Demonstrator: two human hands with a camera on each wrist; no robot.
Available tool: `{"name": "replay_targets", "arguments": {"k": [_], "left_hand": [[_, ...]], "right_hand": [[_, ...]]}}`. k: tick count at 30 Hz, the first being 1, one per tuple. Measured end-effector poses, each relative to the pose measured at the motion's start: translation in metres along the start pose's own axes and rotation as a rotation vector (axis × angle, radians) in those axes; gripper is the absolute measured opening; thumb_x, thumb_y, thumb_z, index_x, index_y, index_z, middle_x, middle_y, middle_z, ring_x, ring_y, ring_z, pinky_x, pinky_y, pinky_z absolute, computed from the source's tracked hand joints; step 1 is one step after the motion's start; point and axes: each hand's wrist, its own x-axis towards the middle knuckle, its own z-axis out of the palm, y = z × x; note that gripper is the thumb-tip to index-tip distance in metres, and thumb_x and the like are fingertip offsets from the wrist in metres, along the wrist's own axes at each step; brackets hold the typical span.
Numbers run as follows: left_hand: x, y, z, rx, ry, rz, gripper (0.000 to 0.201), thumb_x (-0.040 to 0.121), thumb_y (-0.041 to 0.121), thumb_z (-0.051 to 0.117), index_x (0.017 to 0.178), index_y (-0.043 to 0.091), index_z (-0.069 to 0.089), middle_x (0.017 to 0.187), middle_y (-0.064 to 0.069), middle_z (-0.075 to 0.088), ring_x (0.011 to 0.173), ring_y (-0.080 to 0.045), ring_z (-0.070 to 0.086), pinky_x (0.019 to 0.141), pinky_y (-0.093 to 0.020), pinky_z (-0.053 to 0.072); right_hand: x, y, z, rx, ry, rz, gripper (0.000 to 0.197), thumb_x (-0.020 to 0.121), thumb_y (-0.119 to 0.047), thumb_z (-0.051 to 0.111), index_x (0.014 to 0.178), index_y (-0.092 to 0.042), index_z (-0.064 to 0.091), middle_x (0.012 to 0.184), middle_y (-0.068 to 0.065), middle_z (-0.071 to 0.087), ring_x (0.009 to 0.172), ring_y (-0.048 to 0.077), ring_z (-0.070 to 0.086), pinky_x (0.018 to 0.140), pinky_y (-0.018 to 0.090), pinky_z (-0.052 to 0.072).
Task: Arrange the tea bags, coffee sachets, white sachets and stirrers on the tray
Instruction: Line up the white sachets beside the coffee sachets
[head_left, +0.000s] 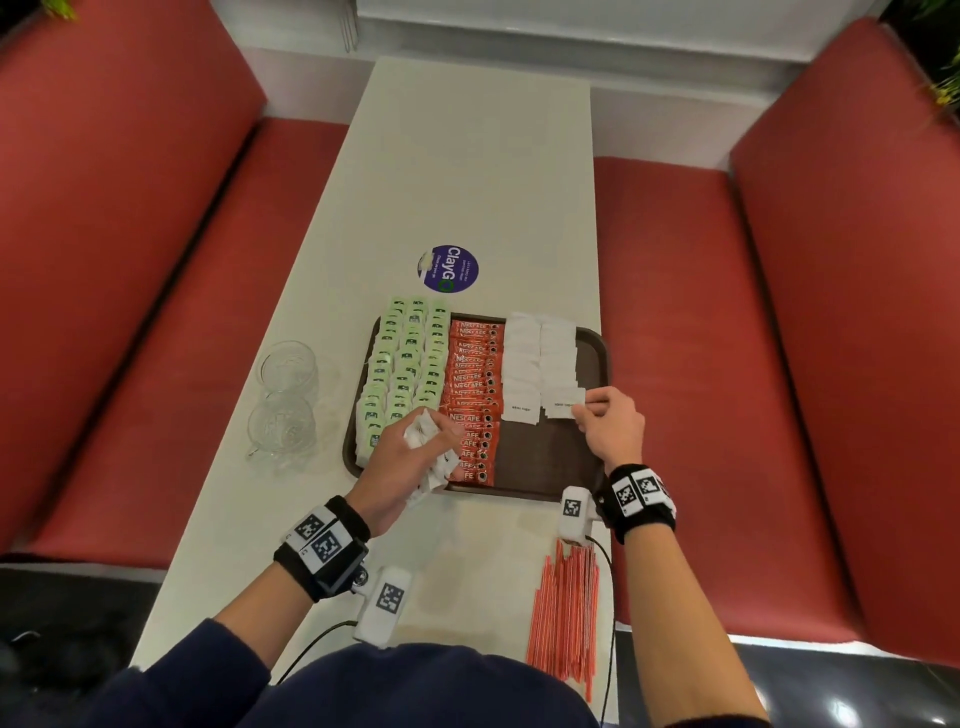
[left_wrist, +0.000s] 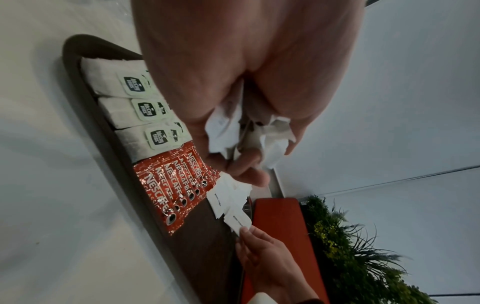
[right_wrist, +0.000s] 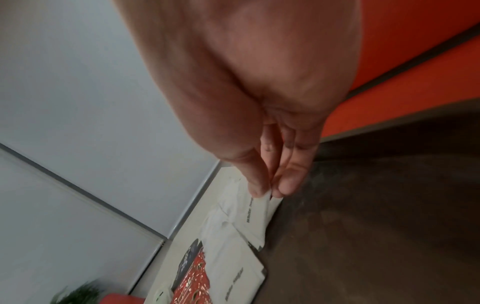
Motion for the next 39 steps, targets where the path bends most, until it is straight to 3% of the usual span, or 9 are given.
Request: {"name": "replay_targets", "arguments": {"k": [7,13,18,22,27,31,34,36,39], "left_hand": [[0.003,0.0,-0.007,-0.041,0.026,-0.033,0.034,0.101,0.023,0.076,0.116,-0.004,0.062,0.098,-0.02,0.069,0.078,-0.035,0.072,0.068,-0.037,0.053],[0.004,0.0,-0.007,-0.101,0.022,-0.048,0.029,0.099,0.025,0.077,0.113,0.002,0.065,0.098,-0.024,0.068,0.08,-0.036,0.071,0.067,-0.037,0.053],[0.004,0.008,-0.001,-0.228,-0.008,-0.094,0.042,0.091,0.033,0.083,0.119,0.008,0.065,0.101,-0.023,0.067,0.082,-0.034,0.072,0.069,-0.035,0.043],[0.005,0.013,0.001,-0.387,-0.04,-0.131,0.033,0.097,0.024,0.075,0.123,0.009,0.06,0.101,-0.025,0.065,0.083,-0.035,0.072,0.062,-0.033,0.051],[0.008,0.012,0.003,-0.413,-0.075,-0.128,0.037,0.092,0.018,0.067,0.127,0.009,0.059,0.103,-0.023,0.066,0.092,-0.037,0.071,0.069,-0.036,0.049],[0.01,0.013,0.008,-0.318,-0.08,-0.101,0.044,0.094,0.008,0.058,0.138,0.001,0.056,0.113,-0.023,0.063,0.088,-0.028,0.066,0.066,-0.037,0.047],[0.007,0.016,0.012,-0.231,-0.079,-0.088,0.036,0.103,-0.002,0.049,0.139,0.002,0.055,0.1,-0.016,0.07,0.074,-0.019,0.067,0.058,-0.03,0.052],[0.005,0.016,0.011,-0.186,-0.108,-0.081,0.03,0.106,-0.001,0.05,0.136,0.004,0.054,0.096,-0.012,0.075,0.074,-0.019,0.069,0.059,-0.03,0.053],[0.004,0.017,0.006,-0.148,-0.149,-0.066,0.03,0.109,0.006,0.057,0.138,0.009,0.055,0.119,-0.019,0.076,0.09,-0.031,0.073,0.07,-0.037,0.057]], "right_hand": [[-0.009,-0.015,0.009,-0.103,0.014,-0.013,0.019,0.1,-0.016,0.077,0.115,-0.014,0.066,0.097,0.002,0.073,0.109,0.019,0.046,0.095,0.036,0.047],[-0.022,-0.025,0.018,-0.278,0.086,-0.098,0.03,0.096,-0.027,0.079,0.113,-0.018,0.055,0.116,0.007,0.059,0.099,0.03,0.058,0.085,0.043,0.051],[-0.028,-0.027,0.021,-0.365,0.054,-0.091,0.027,0.098,-0.033,0.075,0.113,-0.017,0.06,0.123,0.011,0.059,0.113,0.037,0.061,0.085,0.043,0.051],[-0.042,-0.041,0.014,-0.336,0.091,-0.163,0.031,0.099,-0.037,0.074,0.12,-0.02,0.06,0.131,0.009,0.056,0.115,0.031,0.058,0.086,0.04,0.051],[-0.102,-0.103,0.0,0.045,-0.25,-0.405,0.012,0.101,-0.039,0.076,0.105,-0.031,0.069,0.102,-0.014,0.076,0.09,0.0,0.071,0.075,0.013,0.054],[-0.131,-0.122,0.007,0.111,-0.451,-0.469,0.012,0.103,-0.038,0.074,0.108,-0.027,0.07,0.099,-0.013,0.075,0.08,0.012,0.076,0.078,0.03,0.063],[-0.132,-0.121,0.012,0.061,-0.471,-0.436,0.01,0.103,-0.038,0.074,0.107,-0.03,0.07,0.098,-0.011,0.072,0.078,0.023,0.075,0.078,0.044,0.064],[-0.132,-0.12,0.014,0.072,-0.495,-0.403,0.011,0.104,-0.036,0.074,0.111,-0.03,0.069,0.102,-0.004,0.069,0.075,0.018,0.076,0.076,0.04,0.065],[-0.13,-0.119,0.013,0.08,-0.513,-0.389,0.019,0.104,-0.035,0.073,0.122,-0.032,0.067,0.109,-0.005,0.068,0.081,0.013,0.075,0.074,0.026,0.061]]}}
